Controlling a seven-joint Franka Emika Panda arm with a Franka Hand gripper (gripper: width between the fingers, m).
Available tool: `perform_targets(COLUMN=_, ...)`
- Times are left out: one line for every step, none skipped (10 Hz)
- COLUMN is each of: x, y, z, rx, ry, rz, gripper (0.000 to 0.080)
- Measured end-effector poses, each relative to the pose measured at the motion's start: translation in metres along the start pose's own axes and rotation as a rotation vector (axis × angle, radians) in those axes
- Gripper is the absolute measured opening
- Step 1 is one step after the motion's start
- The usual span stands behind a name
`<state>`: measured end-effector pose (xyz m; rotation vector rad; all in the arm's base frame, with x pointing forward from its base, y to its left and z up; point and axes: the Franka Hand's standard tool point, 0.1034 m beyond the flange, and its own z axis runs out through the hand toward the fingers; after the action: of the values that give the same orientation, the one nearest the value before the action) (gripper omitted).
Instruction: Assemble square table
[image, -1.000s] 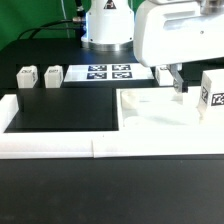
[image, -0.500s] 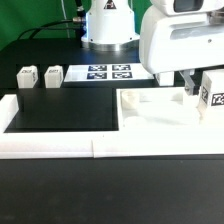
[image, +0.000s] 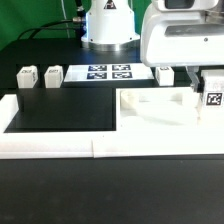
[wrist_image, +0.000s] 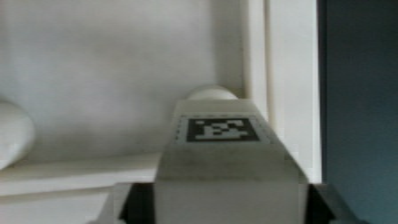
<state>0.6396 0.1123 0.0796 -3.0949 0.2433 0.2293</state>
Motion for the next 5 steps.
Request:
perform_targets(x=-0.0004, y=-0.0009, z=0.0004, rx=0.001, ry=0.001, rz=0.062, gripper=0.0292)
perform_targets(x=-0.0017, y=-0.0037, z=0.0012, rx=0.003, ry=0.012, rz=0.2, gripper=0.0292)
perform_targets(x=-0.0021, y=-0.0045, z=0.0012, rx=0.002, ry=0.013, rz=0.312, gripper=0.0292)
perform_targets(x=-0.0025, y=-0.0055, z=0.0015, rx=-0.002, ry=0.015, rz=0.428, gripper=0.0292)
perform_targets(x=-0.0014, y=-0.005, z=0.0016, rx=0.002, ry=0.022, rz=0.555, gripper=0.0292)
